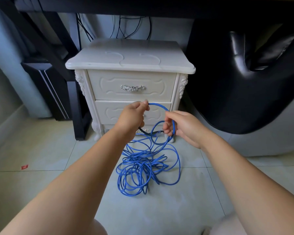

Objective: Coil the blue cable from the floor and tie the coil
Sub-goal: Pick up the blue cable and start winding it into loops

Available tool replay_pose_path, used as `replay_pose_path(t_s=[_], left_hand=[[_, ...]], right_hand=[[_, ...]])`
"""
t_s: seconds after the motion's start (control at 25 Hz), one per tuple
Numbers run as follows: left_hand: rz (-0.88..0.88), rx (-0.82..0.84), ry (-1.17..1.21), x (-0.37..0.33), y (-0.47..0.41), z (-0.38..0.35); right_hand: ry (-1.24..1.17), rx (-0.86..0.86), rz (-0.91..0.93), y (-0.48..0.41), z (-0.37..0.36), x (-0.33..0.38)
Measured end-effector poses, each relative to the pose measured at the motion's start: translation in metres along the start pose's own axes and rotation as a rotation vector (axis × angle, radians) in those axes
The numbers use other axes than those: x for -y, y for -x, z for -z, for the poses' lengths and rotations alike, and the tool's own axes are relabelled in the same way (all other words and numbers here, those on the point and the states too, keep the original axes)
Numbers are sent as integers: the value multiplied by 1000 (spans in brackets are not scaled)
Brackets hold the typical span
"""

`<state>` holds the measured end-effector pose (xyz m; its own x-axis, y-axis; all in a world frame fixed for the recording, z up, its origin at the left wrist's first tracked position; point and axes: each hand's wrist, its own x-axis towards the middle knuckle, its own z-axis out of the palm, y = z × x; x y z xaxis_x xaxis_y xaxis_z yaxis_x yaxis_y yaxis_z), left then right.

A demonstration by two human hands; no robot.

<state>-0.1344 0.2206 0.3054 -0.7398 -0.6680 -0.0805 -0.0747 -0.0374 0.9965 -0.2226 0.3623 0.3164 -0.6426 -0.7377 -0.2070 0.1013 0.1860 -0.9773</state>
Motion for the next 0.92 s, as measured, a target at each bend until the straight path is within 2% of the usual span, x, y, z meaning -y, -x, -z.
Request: replay_pose_path(t_s=[0.12,0.24,0.4,0.56,0.64,0.72,0.84,0.92], left_hand=[[99,-35,233,1,1,-2],[182,-94,422,-4,6,-7],[263,-182,569,-4,6,-8],[299,-107,660,-2,8,-5],[313,-21,540,-8,9,2],[275,59,314,-13,11,11],[74,227,-207,-15,16,16],[-53,318,-466,-13,22,12]], right_hand=[[-246,25,-53,1,1,-1],[-392,56,-53,-2,-6,-3],[-429,234,-8,-1,-14,-11],[-398,190,54,-1,-13,-12],[-377,169,65,0,-8,-5],[-268,180,67,3,-3,1],[-25,244,28,9,-3,9],[129,264,33,11,-3,11]])
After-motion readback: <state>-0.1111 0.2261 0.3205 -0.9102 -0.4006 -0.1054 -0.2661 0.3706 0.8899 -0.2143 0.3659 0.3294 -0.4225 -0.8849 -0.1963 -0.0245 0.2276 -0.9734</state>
